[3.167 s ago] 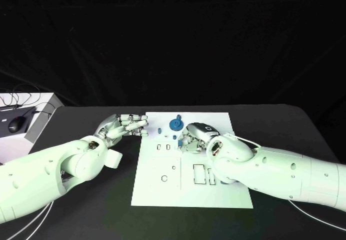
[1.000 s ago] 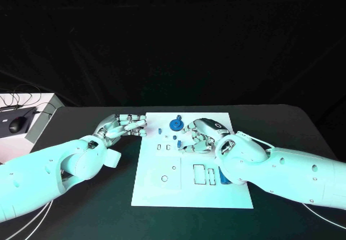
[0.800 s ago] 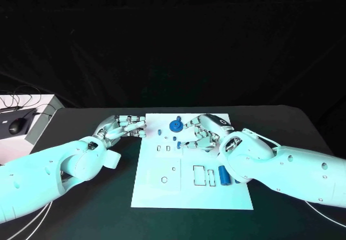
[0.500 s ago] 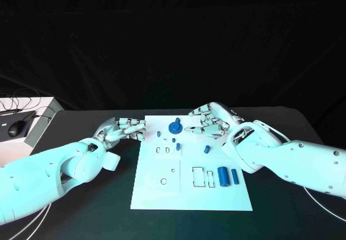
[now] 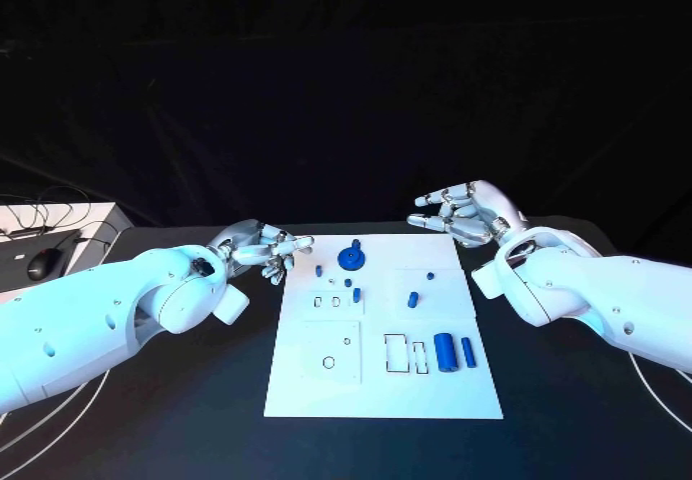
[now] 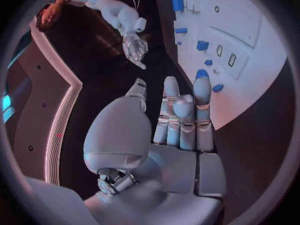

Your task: Assemble the parts on the task board

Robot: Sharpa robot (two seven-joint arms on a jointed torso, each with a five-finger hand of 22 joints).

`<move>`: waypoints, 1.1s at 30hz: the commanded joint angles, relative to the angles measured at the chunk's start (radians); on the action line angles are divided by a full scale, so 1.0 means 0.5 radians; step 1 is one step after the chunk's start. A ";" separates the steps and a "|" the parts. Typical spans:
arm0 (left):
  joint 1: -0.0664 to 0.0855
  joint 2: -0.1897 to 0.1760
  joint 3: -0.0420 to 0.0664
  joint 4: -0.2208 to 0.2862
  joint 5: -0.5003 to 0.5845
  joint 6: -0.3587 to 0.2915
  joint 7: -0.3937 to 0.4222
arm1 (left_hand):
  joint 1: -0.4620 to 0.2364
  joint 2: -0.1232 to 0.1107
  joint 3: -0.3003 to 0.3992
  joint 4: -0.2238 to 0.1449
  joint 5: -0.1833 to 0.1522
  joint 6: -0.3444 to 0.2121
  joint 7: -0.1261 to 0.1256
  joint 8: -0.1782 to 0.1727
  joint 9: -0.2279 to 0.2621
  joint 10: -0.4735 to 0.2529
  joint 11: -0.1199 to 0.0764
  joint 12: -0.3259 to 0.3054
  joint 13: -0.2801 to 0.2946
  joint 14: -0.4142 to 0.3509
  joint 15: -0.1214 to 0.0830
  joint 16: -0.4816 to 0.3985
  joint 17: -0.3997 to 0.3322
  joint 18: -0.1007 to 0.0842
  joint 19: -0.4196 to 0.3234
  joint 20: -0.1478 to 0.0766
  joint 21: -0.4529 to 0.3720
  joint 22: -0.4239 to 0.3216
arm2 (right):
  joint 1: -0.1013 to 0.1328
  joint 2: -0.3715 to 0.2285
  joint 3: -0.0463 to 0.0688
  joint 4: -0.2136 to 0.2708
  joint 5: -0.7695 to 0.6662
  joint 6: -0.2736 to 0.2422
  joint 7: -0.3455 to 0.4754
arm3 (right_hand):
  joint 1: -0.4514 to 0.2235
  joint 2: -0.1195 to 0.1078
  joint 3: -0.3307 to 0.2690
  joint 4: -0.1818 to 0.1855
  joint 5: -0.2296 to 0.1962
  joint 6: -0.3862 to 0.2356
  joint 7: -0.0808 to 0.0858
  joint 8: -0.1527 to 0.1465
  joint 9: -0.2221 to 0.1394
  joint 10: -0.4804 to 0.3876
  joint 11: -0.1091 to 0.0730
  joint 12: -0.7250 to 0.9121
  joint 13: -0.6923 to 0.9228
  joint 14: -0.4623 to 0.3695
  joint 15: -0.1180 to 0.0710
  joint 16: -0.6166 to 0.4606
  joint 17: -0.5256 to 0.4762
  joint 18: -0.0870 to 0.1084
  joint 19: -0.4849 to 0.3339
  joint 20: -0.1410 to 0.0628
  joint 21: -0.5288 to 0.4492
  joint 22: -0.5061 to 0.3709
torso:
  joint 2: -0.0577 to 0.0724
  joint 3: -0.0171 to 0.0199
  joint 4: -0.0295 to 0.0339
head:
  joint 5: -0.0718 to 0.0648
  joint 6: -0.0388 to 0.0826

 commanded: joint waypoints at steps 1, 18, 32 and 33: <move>0.049 0.061 -0.002 -0.024 -0.340 0.231 -0.462 | -0.026 -0.032 0.077 0.045 -0.005 -0.120 -0.028 0.249 0.309 -0.086 -0.021 0.233 0.230 0.051 -0.015 0.069 0.189 0.018 0.052 -0.004 0.141 0.212 | 0.010 -0.025 0.003 -0.026 0.271 0.064 0.139 | -0.001 0.017 -0.003 -0.011 0.027 0.008 0.005 0.009 0.003 -0.014 -0.002 -0.011 -0.005 -0.005 -0.001 -0.011 -0.005 0.018 0.167 -0.006 -0.015 0.382 | -0.039 0.0131 -0.016 | 0.011 -0.018; 0.298 0.475 -0.221 -0.235 -0.857 0.475 -1.081 | -0.216 -0.080 0.199 0.143 0.002 -0.418 -0.045 0.594 0.936 -0.137 -0.024 0.351 0.380 0.099 -0.008 0.033 0.380 0.030 0.108 0.018 0.204 0.450 | 0.015 -0.080 -0.001 -0.078 0.292 0.106 0.097 | -0.017 0.019 -0.019 -0.017 0.085 -0.010 0.009 0.006 0.003 -0.005 0.000 -0.007 -0.002 -0.006 0.000 -0.024 -0.013 0.020 0.167 -0.005 -0.021 0.381 | -0.088 0.0376 -0.056 | 0.018 -0.083; 0.317 0.676 -0.266 -0.337 -0.996 0.490 -1.213 | -0.298 -0.149 0.465 0.142 0.000 -0.410 -0.023 0.480 0.949 -0.159 -0.008 0.339 0.396 0.101 0.005 0.017 0.402 0.031 0.121 0.026 0.184 0.509 | 0.012 -0.060 -0.005 -0.100 0.278 0.105 0.088 | -0.031 0.001 -0.007 -0.004 0.174 -0.042 0.019 0.007 0.003 -0.080 0.007 -0.097 -0.075 -0.021 0.005 -0.078 -0.067 0.040 0.160 0.000 -0.146 0.354 | -0.099 0.0503 -0.071 | 0.002 -0.117; 0.318 0.689 -0.268 -0.347 -0.998 0.506 -1.224 | -0.294 -0.146 0.470 0.141 -0.001 -0.401 -0.022 0.461 0.939 -0.160 -0.008 0.338 0.404 0.102 0.004 0.019 0.408 0.031 0.121 0.028 0.184 0.517 | 0.012 -0.059 -0.005 -0.101 0.278 0.105 0.086 | -0.032 0.001 -0.008 -0.004 0.176 -0.044 0.019 0.006 0.002 -0.083 0.007 -0.099 -0.078 -0.023 0.005 -0.081 -0.070 0.042 0.159 0.000 -0.155 0.352 | -0.099 0.0511 -0.070 | 0.000 -0.120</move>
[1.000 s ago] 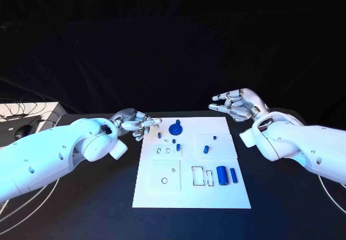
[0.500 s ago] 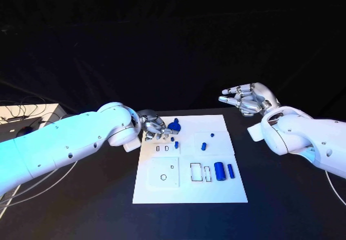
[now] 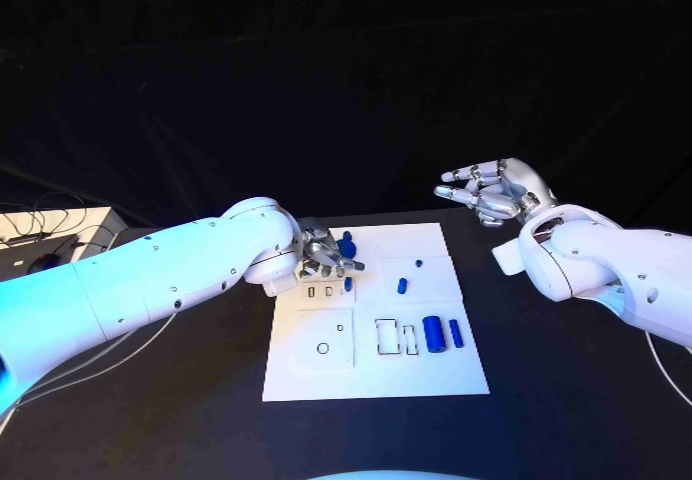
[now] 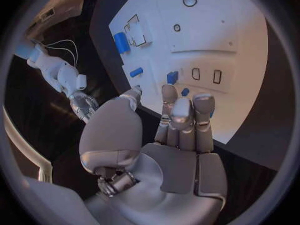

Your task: Assemble the parts on the task board

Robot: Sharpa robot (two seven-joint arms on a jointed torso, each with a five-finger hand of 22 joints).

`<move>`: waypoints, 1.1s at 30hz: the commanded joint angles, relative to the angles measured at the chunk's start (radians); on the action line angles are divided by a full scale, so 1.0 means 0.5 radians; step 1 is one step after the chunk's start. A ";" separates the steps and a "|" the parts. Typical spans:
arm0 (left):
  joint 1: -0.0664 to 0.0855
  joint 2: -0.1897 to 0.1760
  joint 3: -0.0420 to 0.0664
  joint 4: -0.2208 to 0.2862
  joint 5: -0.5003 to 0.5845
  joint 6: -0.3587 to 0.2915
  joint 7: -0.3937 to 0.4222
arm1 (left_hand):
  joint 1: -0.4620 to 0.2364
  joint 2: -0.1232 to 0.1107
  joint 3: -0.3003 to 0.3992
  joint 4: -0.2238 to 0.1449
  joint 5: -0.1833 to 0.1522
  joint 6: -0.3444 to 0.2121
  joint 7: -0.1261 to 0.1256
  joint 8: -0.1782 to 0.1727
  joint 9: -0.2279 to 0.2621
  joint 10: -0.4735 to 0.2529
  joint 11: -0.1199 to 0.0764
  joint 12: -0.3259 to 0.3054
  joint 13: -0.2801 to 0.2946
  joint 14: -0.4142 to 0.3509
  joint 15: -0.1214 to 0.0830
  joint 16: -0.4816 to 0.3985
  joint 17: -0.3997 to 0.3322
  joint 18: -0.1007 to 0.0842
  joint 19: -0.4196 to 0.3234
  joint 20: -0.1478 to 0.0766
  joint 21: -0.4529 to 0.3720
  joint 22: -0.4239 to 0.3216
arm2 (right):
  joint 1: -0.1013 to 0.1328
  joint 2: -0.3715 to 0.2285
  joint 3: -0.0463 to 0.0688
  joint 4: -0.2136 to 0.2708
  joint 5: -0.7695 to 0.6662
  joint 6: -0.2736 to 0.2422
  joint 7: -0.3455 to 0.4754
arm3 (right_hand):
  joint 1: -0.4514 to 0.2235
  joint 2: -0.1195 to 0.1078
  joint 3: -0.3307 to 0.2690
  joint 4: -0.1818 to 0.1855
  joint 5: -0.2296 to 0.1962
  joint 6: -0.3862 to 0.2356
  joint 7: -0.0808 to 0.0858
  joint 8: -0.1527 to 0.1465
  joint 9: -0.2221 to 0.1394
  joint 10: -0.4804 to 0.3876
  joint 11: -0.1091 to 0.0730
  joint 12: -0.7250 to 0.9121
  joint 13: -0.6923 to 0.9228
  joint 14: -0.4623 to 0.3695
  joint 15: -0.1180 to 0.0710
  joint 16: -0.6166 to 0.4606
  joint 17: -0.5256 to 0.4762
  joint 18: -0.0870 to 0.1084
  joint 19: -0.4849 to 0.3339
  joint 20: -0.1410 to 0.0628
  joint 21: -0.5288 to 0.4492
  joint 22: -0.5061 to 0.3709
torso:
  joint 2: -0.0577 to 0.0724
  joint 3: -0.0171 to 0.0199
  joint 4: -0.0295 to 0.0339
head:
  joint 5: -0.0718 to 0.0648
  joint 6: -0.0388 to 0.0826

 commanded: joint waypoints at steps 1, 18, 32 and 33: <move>0.008 0.037 -0.004 -0.029 -0.075 0.101 -0.106 | -0.011 0.009 0.035 0.000 -0.007 0.010 0.011 -0.032 -0.017 -0.015 -0.001 -0.009 0.012 0.009 0.007 -0.009 0.010 0.000 0.015 0.002 -0.008 0.012 | -0.001 0.006 0.001 -0.004 -0.006 0.020 0.003 | -0.017 0.001 0.003 0.007 0.015 -0.014 0.004 0.006 0.002 -0.018 0.003 -0.017 -0.005 -0.017 -0.002 -0.016 -0.006 0.042 0.159 0.001 -0.021 0.353 | -0.001 0.0028 -0.001 | -0.007 -0.012; 0.010 0.145 -0.026 -0.189 -0.100 0.316 -0.180 | -0.030 -0.009 0.180 -0.009 -0.009 0.020 0.016 -0.064 -0.005 -0.017 0.002 -0.023 0.036 0.007 0.010 -0.012 0.029 -0.002 0.020 0.006 -0.011 0.063 | -0.001 0.012 0.001 -0.009 -0.014 0.016 -0.017 | -0.027 -0.002 0.000 0.008 0.026 -0.016 0.004 0.008 0.003 -0.022 0.004 -0.018 -0.013 -0.019 -0.002 -0.018 -0.010 0.042 0.160 0.001 -0.029 0.353 | 0.013 -0.0054 0.000 | -0.013 -0.025; 0.010 0.193 -0.025 -0.278 -0.073 0.336 -0.156 | -0.037 -0.043 0.198 -0.015 -0.011 0.014 0.018 -0.070 0.003 -0.023 0.005 -0.025 0.040 -0.003 0.013 -0.017 0.027 -0.005 0.017 0.007 -0.017 0.083 | -0.001 0.017 0.001 -0.012 -0.028 0.020 -0.036 | -0.026 -0.002 0.003 0.002 0.041 -0.015 0.004 0.008 0.003 -0.023 0.003 -0.017 -0.017 -0.018 -0.002 -0.016 -0.010 0.042 0.160 0.001 -0.029 0.354 | 0.024 -0.0086 -0.005 | -0.015 -0.031; 0.010 0.195 -0.025 -0.283 -0.071 0.335 -0.154 | -0.036 -0.041 0.197 -0.015 -0.011 0.015 0.018 -0.070 0.003 -0.023 0.005 -0.024 0.040 -0.003 0.013 -0.016 0.028 -0.005 0.017 0.007 -0.017 0.086 | -0.001 0.018 0.001 -0.012 -0.029 0.020 -0.037 | -0.026 -0.002 0.003 0.002 0.041 -0.015 0.004 0.008 0.003 -0.023 0.003 -0.017 -0.017 -0.018 -0.002 -0.016 -0.010 0.042 0.160 0.001 -0.029 0.354 | 0.024 -0.0090 -0.005 | -0.016 -0.032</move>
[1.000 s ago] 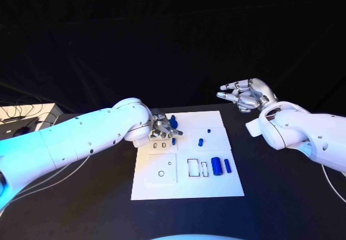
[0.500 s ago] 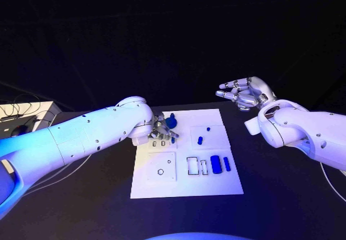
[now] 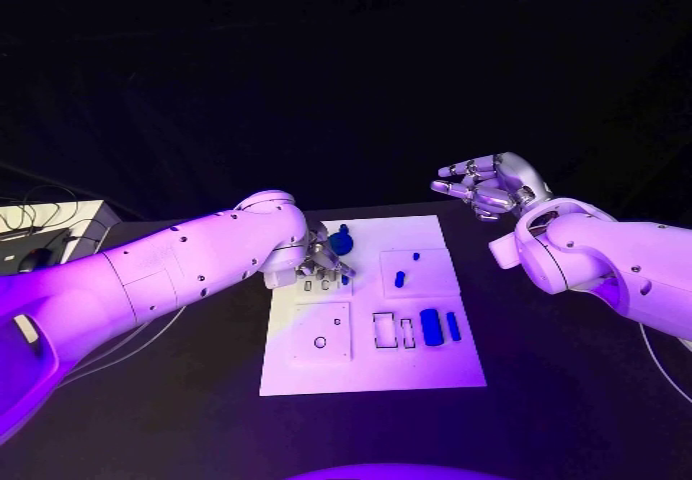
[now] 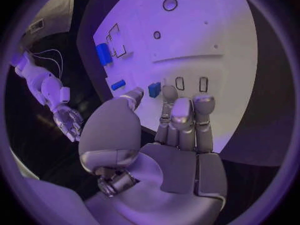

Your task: Assemble the parts on the task board

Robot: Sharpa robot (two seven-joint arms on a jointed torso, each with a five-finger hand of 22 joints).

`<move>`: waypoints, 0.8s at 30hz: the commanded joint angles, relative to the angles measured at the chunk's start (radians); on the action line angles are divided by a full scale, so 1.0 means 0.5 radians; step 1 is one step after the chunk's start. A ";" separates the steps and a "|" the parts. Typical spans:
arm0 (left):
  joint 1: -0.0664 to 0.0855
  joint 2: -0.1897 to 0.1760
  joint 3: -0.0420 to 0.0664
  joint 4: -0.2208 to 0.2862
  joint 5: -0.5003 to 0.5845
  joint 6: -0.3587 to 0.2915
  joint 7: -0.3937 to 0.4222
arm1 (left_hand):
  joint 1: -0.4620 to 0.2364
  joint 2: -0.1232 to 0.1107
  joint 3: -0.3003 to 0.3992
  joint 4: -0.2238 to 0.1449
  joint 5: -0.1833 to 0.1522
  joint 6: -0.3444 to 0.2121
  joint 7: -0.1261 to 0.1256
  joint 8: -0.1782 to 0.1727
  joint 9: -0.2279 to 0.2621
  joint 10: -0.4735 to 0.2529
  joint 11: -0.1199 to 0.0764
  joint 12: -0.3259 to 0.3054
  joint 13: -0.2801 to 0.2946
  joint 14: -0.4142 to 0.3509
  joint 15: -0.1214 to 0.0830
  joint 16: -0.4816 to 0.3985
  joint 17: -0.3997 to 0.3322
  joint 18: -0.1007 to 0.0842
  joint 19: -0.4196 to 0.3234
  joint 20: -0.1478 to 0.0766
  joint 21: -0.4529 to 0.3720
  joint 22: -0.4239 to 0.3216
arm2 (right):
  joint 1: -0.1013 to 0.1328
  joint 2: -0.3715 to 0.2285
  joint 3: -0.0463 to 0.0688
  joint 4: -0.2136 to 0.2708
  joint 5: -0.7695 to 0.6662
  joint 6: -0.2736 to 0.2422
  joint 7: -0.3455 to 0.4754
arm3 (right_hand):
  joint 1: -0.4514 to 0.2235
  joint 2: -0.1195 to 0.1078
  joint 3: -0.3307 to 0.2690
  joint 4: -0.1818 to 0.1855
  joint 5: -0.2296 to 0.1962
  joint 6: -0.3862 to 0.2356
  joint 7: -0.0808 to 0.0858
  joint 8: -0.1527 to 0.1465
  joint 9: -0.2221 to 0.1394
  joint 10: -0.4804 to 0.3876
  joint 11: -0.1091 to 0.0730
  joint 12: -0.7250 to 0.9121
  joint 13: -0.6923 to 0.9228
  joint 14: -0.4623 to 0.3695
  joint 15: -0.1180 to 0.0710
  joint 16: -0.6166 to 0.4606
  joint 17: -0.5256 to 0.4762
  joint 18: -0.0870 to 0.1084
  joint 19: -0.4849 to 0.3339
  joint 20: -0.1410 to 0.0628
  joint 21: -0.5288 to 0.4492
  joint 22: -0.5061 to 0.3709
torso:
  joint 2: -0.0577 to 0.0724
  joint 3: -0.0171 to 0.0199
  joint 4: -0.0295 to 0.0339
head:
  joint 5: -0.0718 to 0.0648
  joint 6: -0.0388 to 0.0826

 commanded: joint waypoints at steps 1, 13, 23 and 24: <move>0.004 0.012 0.001 -0.020 0.011 0.043 0.012 | 0.001 -0.009 -0.007 -0.004 -0.011 0.004 0.008 -0.010 0.003 -0.014 -0.005 -0.006 0.003 -0.003 0.013 -0.007 0.003 -0.005 0.011 0.000 -0.008 0.008 | 0.000 0.004 0.001 -0.001 -0.022 0.020 -0.005 | -0.018 0.006 0.003 0.002 0.006 -0.011 0.008 0.008 0.003 -0.016 -0.005 0.000 -0.002 -0.010 0.005 -0.008 -0.002 0.023 0.160 0.001 -0.007 0.353 | 0.003 -0.0007 0.000 | -0.001 -0.004; 0.003 0.040 0.001 -0.052 0.036 0.025 0.043 | 0.021 0.007 0.006 -0.017 -0.010 0.004 0.010 -0.009 0.008 -0.018 -0.004 -0.005 0.000 -0.009 0.014 -0.010 -0.001 -0.005 0.006 0.002 -0.013 0.017 | 0.000 0.011 0.001 -0.002 -0.028 0.030 -0.014 | -0.018 0.006 0.003 0.002 0.006 -0.011 0.008 0.008 0.003 -0.016 -0.005 0.000 -0.002 -0.010 0.005 -0.008 -0.002 0.023 0.160 0.001 -0.007 0.353 | 0.003 -0.0014 -0.002 | -0.008 -0.015; 0.003 0.038 0.001 -0.060 0.050 0.026 0.059 | 0.033 0.012 0.010 -0.032 -0.010 0.006 0.009 -0.004 0.014 -0.018 -0.004 -0.003 -0.003 -0.010 0.014 -0.008 -0.001 -0.005 0.004 0.004 -0.016 0.025 | 0.000 0.019 0.001 -0.008 -0.034 0.038 -0.021 | -0.021 0.012 0.001 -0.003 0.009 -0.007 0.007 0.009 0.003 -0.013 -0.006 0.005 -0.003 -0.009 0.004 -0.005 0.001 0.022 0.161 -0.001 0.000 0.355 | 0.004 0.0007 0.002 | -0.010 -0.022; 0.003 0.038 0.001 -0.060 0.052 0.030 0.060 | 0.037 0.015 0.012 -0.035 -0.010 0.007 0.009 -0.004 0.014 -0.018 -0.005 -0.003 -0.003 -0.010 0.014 -0.007 0.000 -0.005 0.003 0.004 -0.017 0.024 | 0.000 0.020 0.001 -0.009 -0.035 0.039 -0.022 | -0.021 0.012 0.001 -0.003 0.009 -0.007 0.007 0.009 0.003 -0.013 -0.006 0.005 -0.003 -0.009 0.004 -0.005 0.001 0.022 0.161 -0.001 0.000 0.355 | 0.004 0.0012 0.001 | -0.009 -0.024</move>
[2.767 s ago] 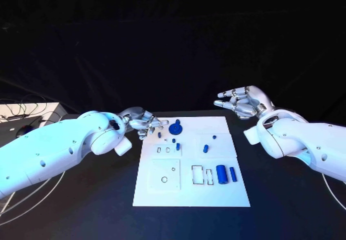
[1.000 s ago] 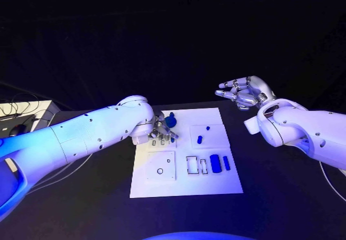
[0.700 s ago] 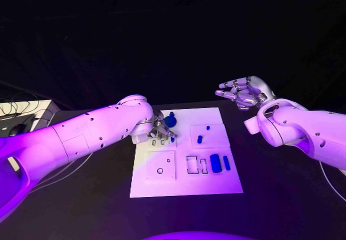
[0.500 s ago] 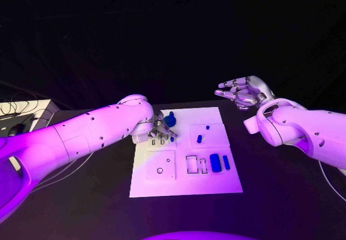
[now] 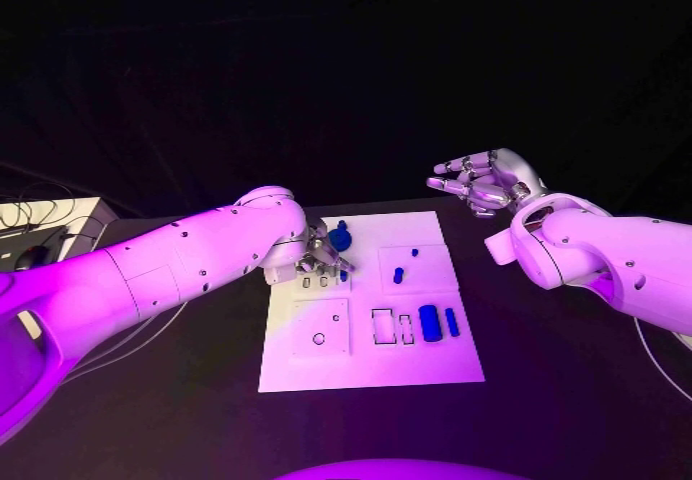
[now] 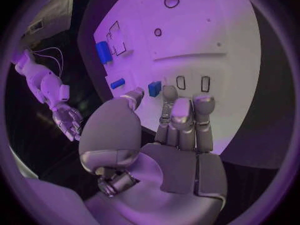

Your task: Assemble the parts on the task board

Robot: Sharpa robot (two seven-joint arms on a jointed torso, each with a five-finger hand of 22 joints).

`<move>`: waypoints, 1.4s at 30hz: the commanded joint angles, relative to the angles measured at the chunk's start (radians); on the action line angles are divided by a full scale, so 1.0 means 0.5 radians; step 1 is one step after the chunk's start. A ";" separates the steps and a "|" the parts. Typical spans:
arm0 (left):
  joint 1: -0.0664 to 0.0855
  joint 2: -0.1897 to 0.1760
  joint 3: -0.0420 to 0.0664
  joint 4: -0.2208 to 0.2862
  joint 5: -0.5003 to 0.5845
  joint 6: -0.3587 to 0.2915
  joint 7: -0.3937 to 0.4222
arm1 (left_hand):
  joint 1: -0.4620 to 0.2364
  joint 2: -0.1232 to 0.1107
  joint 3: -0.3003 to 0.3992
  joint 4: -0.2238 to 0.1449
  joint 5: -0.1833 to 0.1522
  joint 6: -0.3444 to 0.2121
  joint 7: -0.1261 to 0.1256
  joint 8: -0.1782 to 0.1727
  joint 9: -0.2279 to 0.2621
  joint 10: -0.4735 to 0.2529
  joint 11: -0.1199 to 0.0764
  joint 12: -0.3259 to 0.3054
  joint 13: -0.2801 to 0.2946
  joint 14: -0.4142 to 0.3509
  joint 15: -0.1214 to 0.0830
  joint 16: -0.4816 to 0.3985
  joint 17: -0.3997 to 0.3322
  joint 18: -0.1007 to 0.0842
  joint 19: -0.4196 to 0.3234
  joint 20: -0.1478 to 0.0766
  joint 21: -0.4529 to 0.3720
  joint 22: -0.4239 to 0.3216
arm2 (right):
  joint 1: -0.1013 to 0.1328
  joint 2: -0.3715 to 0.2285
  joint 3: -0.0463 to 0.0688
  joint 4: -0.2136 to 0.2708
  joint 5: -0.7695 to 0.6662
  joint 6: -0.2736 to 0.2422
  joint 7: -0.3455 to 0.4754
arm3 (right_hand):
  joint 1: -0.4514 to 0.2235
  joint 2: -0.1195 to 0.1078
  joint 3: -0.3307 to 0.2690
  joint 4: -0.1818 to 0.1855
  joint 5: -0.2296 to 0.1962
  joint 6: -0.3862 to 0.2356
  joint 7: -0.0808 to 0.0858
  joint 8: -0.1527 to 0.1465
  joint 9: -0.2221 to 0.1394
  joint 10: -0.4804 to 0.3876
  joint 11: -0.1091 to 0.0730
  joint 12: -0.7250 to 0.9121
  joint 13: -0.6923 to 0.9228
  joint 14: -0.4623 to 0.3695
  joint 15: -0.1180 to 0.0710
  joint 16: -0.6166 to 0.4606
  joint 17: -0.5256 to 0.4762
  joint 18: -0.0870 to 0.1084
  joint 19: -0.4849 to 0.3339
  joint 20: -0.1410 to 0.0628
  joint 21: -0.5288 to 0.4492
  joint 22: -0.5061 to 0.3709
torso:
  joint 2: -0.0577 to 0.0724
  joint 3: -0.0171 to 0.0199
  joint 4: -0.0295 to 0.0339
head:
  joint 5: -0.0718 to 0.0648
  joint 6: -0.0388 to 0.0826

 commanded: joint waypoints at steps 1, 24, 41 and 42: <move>0.003 0.004 0.001 0.000 0.028 0.031 0.039 | 0.027 0.001 0.002 -0.019 -0.010 0.007 0.009 -0.003 0.003 -0.012 0.003 -0.003 -0.003 -0.003 0.007 -0.008 -0.001 -0.005 0.004 0.004 -0.009 0.005 | 0.000 0.004 0.001 -0.003 -0.023 0.029 -0.003 | -0.011 0.001 0.001 -0.003 0.009 -0.001 0.014 0.009 0.003 -0.006 0.001 0.005 -0.003 -0.009 0.004 -0.005 0.001 0.022 0.161 -0.001 0.000 0.356 | 0.001 0.0011 -0.001 | 0.003 -0.004; 0.002 0.027 0.000 -0.025 0.054 0.041 0.056 | 0.056 0.056 0.018 -0.105 -0.010 0.013 0.010 0.001 0.015 -0.014 0.002 0.001 -0.013 -0.006 0.007 -0.005 -0.004 -0.003 0.003 0.010 -0.024 0.034 | -0.001 0.020 0.001 -0.014 -0.036 0.049 -0.018 | -0.012 0.003 -0.003 -0.009 0.008 0.002 0.013 0.009 0.003 0.001 0.000 0.012 -0.001 -0.005 0.003 -0.003 0.003 0.022 0.161 -0.002 0.003 0.357 | 0.003 0.0041 -0.003 | 0.003 -0.015; 0.002 0.032 0.000 -0.039 0.073 0.048 0.085 | 0.095 0.122 0.090 -0.217 -0.012 0.018 0.002 -0.002 0.018 -0.015 -0.005 -0.002 -0.015 -0.008 0.003 -0.004 -0.002 -0.004 0.005 0.009 -0.040 0.059 | -0.003 0.026 0.001 -0.019 -0.039 0.063 -0.025 | -0.009 0.010 -0.002 -0.016 0.011 0.004 0.012 0.009 0.003 0.004 -0.001 0.015 0.000 -0.002 0.002 0.000 0.007 0.021 0.161 -0.003 0.008 0.357 | 0.005 0.0046 -0.003 | -0.004 -0.019; 0.002 0.032 0.000 -0.040 0.074 0.046 0.087 | 0.096 0.125 0.093 -0.221 -0.013 0.019 0.002 -0.002 0.017 -0.016 -0.005 -0.002 -0.016 -0.009 0.003 -0.005 -0.003 -0.004 0.005 0.009 -0.041 0.060 | -0.003 0.027 0.001 -0.019 -0.039 0.064 -0.026 | -0.009 0.010 -0.002 -0.016 0.011 0.004 0.012 0.009 0.003 0.004 -0.001 0.015 0.000 -0.002 0.002 0.000 0.007 0.021 0.161 -0.003 0.008 0.357 | 0.005 0.0046 -0.002 | -0.002 -0.020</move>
